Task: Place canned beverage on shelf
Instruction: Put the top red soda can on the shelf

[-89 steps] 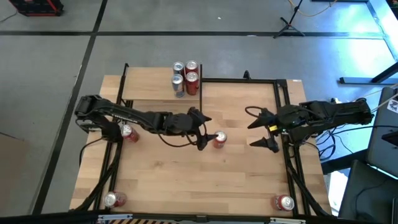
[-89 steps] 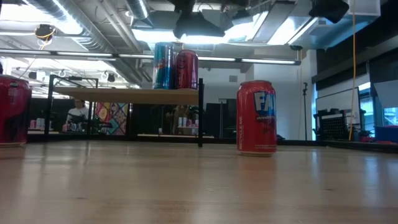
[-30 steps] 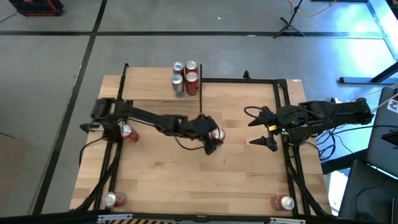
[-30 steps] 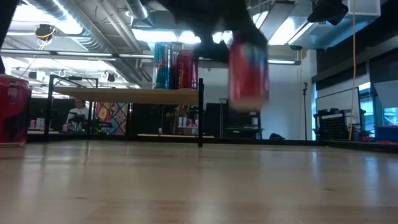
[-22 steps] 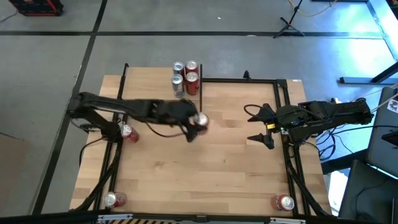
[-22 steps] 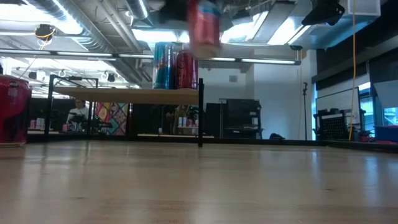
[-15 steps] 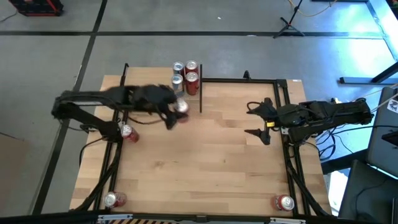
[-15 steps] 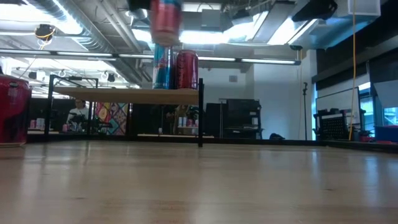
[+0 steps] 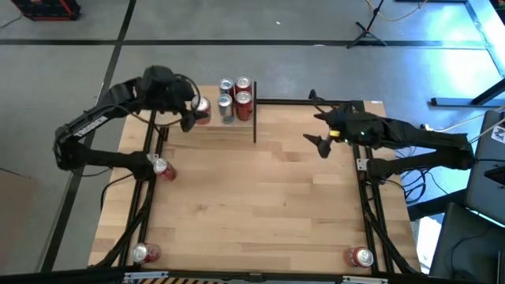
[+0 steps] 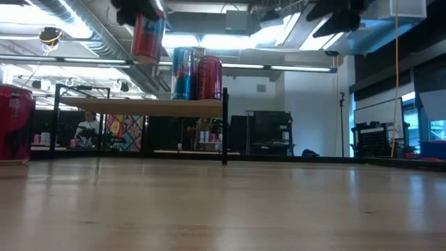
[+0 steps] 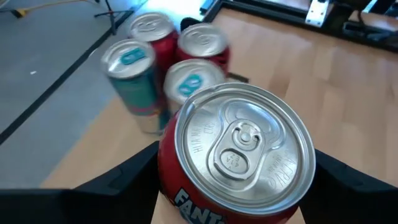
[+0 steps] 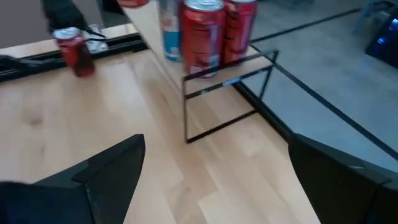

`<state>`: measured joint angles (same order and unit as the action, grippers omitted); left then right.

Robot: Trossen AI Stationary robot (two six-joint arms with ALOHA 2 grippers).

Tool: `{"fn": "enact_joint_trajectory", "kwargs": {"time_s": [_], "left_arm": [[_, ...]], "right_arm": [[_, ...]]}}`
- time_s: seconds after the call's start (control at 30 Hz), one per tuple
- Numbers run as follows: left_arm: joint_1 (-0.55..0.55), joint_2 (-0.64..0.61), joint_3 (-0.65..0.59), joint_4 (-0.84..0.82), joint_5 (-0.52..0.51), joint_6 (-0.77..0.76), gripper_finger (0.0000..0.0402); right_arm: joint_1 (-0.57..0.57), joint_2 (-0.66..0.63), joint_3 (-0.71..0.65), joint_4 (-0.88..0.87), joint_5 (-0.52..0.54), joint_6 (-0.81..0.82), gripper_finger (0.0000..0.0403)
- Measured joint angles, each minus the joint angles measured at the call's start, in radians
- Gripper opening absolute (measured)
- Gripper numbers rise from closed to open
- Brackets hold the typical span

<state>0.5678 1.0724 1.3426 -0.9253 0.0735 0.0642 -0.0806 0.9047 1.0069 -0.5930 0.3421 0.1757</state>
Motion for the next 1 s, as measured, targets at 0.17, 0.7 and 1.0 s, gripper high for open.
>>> {"fn": "enact_joint_trajectory", "kwargs": {"time_s": [0.17,0.7,1.0], "left_arm": [[0.219,0.041,-0.041,0.077,0.176,0.129,0.0275],[0.481,0.268,-0.105,0.198,0.554,0.306,0.0275],[0.493,0.297,-0.105,0.252,0.593,0.341,0.0275]], "right_arm": [[-0.071,0.037,0.0,0.003,-0.069,0.001,0.0383],[-0.084,0.076,0.0,0.023,-0.074,-0.026,0.0383],[-0.084,0.075,0.0,0.019,-0.074,-0.026,0.0383]]}}
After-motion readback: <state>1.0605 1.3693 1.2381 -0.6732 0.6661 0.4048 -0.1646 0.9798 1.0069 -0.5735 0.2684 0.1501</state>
